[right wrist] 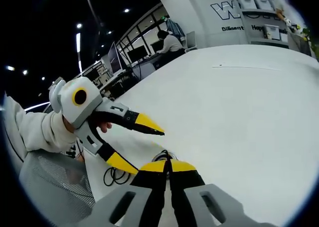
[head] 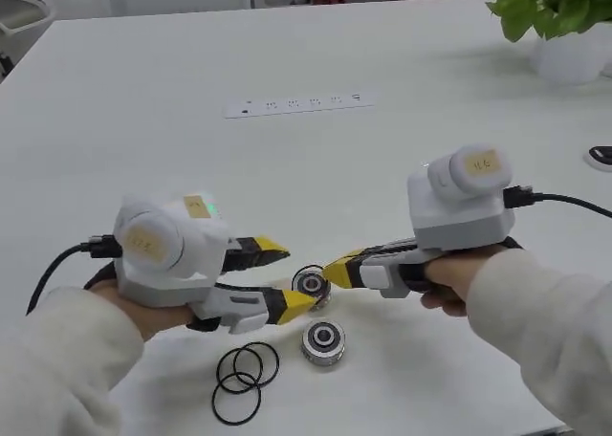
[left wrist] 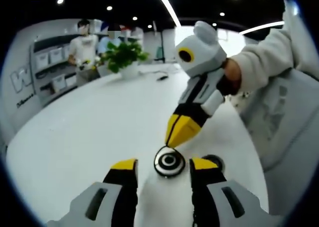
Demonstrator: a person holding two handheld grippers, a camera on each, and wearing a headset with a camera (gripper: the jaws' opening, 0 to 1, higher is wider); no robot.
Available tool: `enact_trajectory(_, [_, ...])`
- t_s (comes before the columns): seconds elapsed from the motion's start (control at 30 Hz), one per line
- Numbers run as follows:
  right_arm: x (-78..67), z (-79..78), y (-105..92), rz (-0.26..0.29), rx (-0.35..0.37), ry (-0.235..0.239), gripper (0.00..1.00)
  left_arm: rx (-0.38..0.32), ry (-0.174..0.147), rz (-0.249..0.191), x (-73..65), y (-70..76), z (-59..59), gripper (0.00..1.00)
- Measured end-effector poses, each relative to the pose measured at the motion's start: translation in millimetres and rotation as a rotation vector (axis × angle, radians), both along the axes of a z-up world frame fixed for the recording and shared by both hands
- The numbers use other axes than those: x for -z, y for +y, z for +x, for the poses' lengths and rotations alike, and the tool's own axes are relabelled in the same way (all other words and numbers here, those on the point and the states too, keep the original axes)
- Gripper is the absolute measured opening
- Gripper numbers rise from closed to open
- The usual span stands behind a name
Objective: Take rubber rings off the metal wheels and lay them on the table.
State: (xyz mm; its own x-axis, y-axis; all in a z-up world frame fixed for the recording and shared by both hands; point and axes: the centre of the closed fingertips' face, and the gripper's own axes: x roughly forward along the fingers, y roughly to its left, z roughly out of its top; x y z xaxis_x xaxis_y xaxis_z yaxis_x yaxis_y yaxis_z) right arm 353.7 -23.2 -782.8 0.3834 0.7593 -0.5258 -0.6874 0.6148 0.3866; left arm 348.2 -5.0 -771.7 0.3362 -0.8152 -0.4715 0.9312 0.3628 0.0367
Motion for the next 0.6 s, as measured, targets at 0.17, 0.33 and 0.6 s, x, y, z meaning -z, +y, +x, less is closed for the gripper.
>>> enact_trajectory(0.17, [-0.3, -0.2, 0.2, 0.001, 0.001, 0.0, 0.0, -0.033, -0.022, -0.038, -26.4, 10.6, 7.0, 0.44])
enact_trajectory(0.33, [-1.7, 0.0, 0.7, 0.006, 0.002, -0.001, 0.0, -0.033, -0.055, -0.037, -46.7, 18.5, 6.6, 0.48])
enact_trajectory(0.6, [-13.0, 1.7, 4.0, 0.03, 0.003, -0.02, 0.0, -0.017, -0.04, -0.093, -80.8, 23.1, -2.4, 0.6])
